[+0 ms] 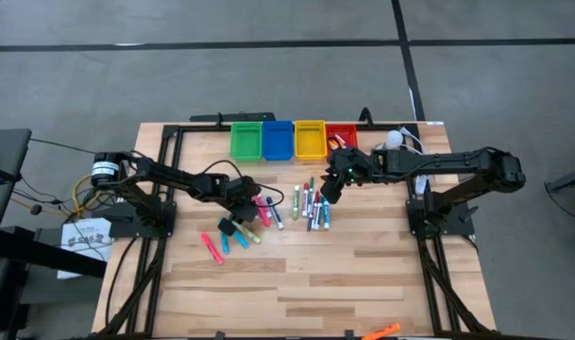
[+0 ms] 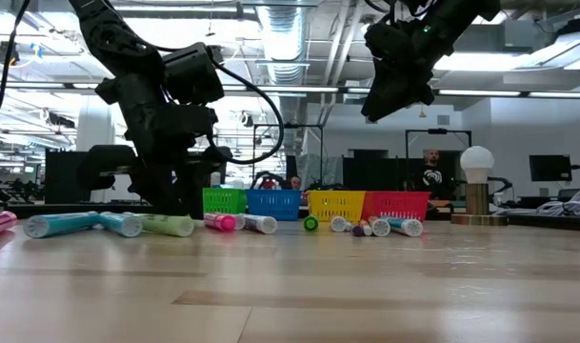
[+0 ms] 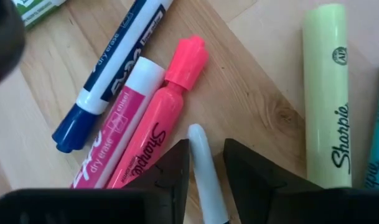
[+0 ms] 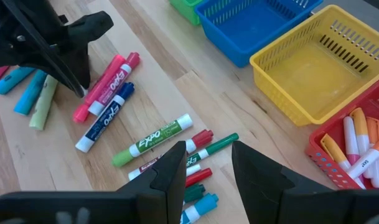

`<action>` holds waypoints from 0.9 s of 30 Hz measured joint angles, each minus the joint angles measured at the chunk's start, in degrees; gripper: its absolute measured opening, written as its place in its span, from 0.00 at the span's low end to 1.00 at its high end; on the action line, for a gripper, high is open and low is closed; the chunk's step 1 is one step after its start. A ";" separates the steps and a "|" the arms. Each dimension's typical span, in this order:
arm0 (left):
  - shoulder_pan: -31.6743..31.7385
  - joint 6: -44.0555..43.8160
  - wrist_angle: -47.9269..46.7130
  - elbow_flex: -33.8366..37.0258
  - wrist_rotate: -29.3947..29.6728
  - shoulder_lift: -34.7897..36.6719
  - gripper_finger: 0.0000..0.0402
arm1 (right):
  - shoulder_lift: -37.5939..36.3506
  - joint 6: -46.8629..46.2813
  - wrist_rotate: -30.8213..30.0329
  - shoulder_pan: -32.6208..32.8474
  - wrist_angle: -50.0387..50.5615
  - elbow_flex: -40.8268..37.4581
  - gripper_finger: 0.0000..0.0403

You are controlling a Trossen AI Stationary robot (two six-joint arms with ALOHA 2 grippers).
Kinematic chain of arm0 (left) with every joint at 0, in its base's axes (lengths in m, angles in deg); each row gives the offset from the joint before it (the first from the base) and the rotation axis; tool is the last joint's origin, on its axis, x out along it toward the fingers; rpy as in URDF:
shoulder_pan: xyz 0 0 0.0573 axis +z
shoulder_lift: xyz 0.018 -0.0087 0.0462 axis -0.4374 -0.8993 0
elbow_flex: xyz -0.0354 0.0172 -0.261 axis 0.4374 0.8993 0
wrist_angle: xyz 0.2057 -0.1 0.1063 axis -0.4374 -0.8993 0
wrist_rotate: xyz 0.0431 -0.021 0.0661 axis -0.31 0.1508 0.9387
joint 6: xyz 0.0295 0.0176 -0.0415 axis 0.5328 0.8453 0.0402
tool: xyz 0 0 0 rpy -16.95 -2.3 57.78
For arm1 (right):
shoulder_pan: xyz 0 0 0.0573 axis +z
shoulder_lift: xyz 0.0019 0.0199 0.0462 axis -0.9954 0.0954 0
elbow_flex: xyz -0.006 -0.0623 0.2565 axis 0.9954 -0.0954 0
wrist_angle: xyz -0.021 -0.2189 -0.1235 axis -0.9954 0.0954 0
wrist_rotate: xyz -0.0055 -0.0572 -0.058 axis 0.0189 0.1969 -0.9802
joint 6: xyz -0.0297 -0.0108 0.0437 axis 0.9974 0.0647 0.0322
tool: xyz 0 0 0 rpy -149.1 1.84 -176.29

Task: Pick & Place Markers
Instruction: Put the black mini marker into the red basket

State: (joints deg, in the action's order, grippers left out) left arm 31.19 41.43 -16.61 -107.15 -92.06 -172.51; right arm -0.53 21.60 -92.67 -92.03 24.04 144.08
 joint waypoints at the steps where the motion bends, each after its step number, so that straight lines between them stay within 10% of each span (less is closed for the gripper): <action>1: 0.00 -0.33 0.00 0.00 0.05 0.00 0.25 | 0.00 0.00 0.00 0.00 0.00 0.01 0.29; 14: -0.04 -6.07 -0.13 0.09 0.18 -0.07 0.06 | 0.00 -0.02 0.00 0.00 -0.25 0.01 0.29; 27: -0.02 -10.80 -1.52 0.37 2.74 3.69 0.07 | 0.00 -0.48 0.10 0.02 -2.00 0.00 0.29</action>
State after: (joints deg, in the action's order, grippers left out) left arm 31.17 30.63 -18.12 -106.78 -89.33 -168.83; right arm -0.53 21.12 -92.56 -92.01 22.04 144.08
